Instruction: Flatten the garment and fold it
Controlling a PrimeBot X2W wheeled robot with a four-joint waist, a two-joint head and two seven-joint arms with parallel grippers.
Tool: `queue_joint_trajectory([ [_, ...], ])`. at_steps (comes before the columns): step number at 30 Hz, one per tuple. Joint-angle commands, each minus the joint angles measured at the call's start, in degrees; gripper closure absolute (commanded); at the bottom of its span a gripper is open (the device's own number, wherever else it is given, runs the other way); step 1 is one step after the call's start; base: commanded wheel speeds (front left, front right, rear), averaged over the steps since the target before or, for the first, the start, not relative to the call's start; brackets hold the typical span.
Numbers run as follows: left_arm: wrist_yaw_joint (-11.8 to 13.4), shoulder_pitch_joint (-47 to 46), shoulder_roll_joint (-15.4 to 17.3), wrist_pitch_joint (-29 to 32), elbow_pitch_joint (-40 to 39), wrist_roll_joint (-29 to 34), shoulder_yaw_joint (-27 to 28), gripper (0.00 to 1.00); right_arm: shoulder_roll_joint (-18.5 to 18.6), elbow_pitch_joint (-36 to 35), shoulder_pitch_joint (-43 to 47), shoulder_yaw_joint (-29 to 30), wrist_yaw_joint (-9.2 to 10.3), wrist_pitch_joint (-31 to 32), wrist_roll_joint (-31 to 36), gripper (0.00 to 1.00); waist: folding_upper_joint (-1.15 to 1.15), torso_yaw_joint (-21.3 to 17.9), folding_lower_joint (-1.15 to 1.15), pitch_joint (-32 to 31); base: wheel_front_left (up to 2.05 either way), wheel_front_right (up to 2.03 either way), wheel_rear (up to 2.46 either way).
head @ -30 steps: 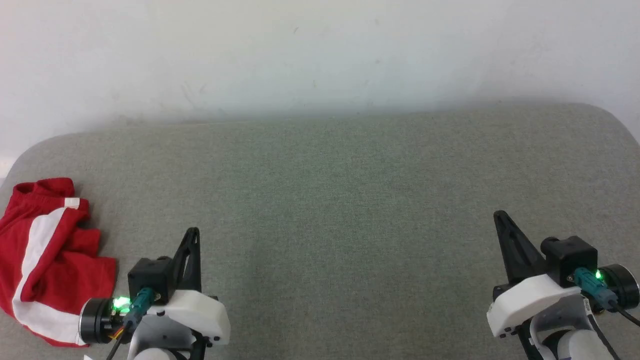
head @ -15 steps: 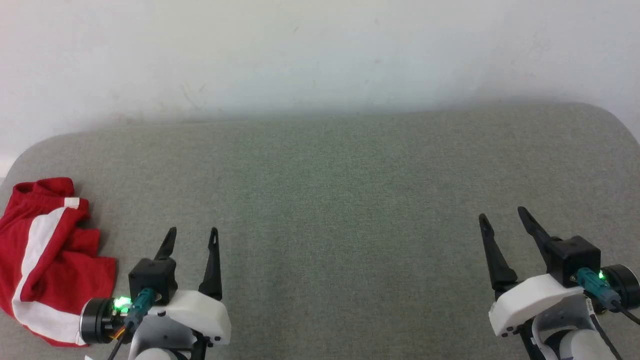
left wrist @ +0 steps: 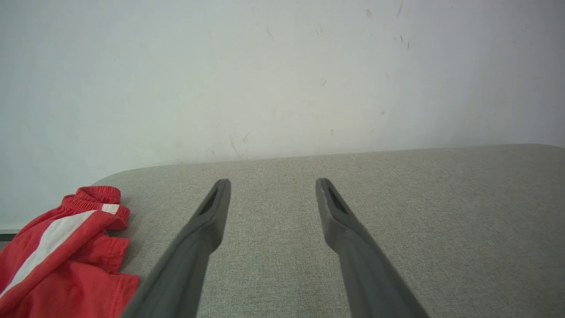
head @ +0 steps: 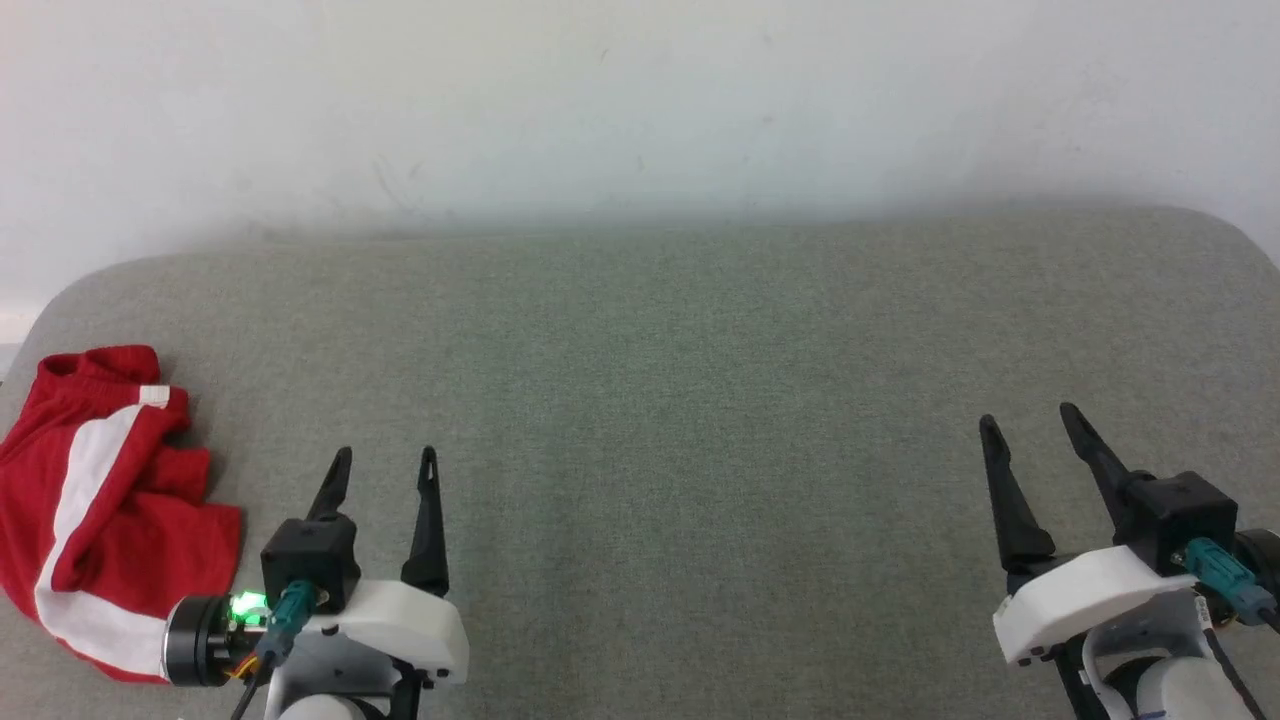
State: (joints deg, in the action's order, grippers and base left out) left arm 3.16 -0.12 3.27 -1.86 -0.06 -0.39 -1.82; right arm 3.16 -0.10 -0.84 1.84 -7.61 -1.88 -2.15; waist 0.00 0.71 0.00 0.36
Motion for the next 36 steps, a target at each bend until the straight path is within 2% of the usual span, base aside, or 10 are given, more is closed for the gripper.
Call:
queue_joint_trajectory([
  [1, 0.83, -0.46, 0.27, -0.64, -0.34, 0.24, -0.34, 0.00, -0.06, -0.58, 0.54, 0.41, 0.02, -0.63, -0.62, 0.00, 0.00, 0.38, 0.00, 0.12, 0.00, 0.00, 0.00],
  [13, 3.23, -0.62, 0.69, -2.08, -0.65, -0.04, -1.09, 0.00, -0.08, -1.24, 0.86, 1.39, 0.03, -2.07, -1.28, 0.00, 0.00, 4.19, 0.00, 0.74, 0.00, 0.00, 0.00],
  [36, 7.03, -1.21, 0.61, -4.84, -1.39, -0.44, -1.11, 0.00, -0.13, -2.05, 1.26, 3.18, 0.05, -4.83, -2.46, 0.00, 0.00, 14.42, 0.00, 2.18, 0.00, 0.00, 0.00],
])
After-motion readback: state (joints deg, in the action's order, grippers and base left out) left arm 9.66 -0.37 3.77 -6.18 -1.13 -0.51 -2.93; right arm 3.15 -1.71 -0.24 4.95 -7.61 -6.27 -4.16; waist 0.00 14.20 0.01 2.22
